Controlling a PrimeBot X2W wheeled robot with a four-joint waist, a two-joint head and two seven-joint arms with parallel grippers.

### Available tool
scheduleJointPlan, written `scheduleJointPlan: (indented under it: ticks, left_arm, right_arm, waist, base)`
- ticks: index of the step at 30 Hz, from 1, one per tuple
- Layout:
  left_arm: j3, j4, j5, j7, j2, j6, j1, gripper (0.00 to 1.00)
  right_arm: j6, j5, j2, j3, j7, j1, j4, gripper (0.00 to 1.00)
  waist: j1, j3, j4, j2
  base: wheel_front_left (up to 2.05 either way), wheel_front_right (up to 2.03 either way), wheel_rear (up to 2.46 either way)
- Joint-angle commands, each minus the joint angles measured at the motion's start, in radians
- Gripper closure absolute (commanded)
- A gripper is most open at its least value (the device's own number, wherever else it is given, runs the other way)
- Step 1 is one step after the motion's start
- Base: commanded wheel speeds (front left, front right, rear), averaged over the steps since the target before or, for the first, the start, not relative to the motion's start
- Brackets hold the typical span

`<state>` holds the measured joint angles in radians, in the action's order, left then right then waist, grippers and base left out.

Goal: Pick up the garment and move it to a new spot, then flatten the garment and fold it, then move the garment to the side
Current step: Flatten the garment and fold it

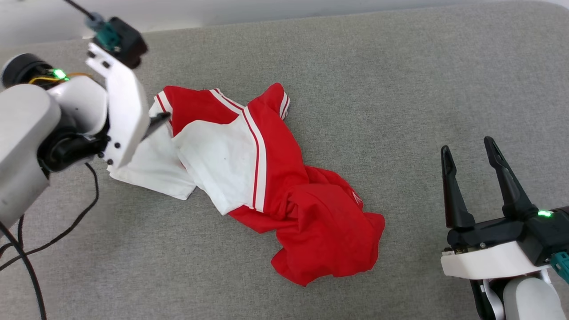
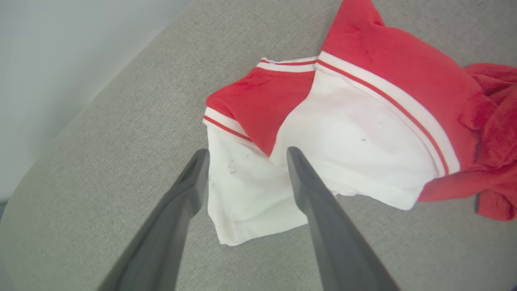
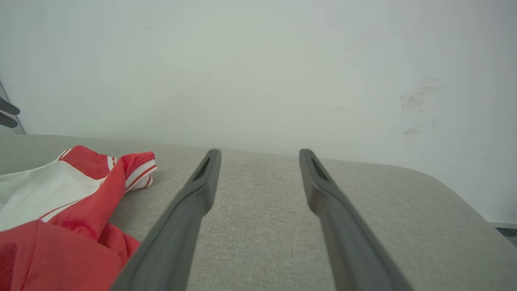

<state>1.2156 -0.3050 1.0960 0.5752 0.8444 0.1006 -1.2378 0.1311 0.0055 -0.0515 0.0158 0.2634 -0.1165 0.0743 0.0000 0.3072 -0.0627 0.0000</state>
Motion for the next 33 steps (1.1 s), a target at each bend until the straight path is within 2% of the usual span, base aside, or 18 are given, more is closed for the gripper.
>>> scheduleJointPlan:
  ticks: [1,11,22,24,25,33]
  left_arm:
    - [0.003,0.008,-0.001,0.014,-0.001,0.004,-0.008,0.0]
    - [0.057,0.186,-0.045,0.189,-0.041,0.024,0.038,0.0]
    - [0.07,0.244,-0.134,0.376,-0.068,0.028,0.182,0.0]
    - [0.075,0.25,-0.148,0.386,-0.065,0.029,0.204,0.93]
    - [0.076,0.25,-0.146,0.379,-0.065,0.029,0.206,1.0]
    - [0.063,0.282,-0.11,0.257,-0.035,0.028,0.109,1.0]
  right_arm:
    - [-0.001,-0.007,0.002,0.003,0.002,0.013,0.002,0.0]
    - [-0.001,0.01,0.002,0.012,0.002,-0.012,0.007,0.0]
    - [-0.001,0.028,0.002,0.021,0.002,-0.038,0.003,0.0]
    - [-0.001,0.035,0.002,0.023,0.002,-0.039,0.001,0.0]
    - [-0.001,0.036,0.002,0.023,0.002,-0.039,0.0,0.0]
    - [-0.001,0.041,0.002,0.015,0.002,-0.012,-0.009,0.0]
  waist:
    - [0.0,0.0,-0.001,0.0]
    - [0.0,0.041,-0.038,0.0]
    - [0.0,0.087,-0.077,0.0]
    - [0.0,0.09,-0.081,0.0]
    - [0.0,0.089,-0.082,0.0]
    - [0.0,0.043,-0.062,0.0]
  base:
    - [0.0,0.0,0.0]
    - [0.0,0.0,0.0]
    - [0.0,0.0,0.0]
    - [0.0,0.0,0.0]
    - [0.0,0.0,0.0]
    - [0.0,0.0,0.0]
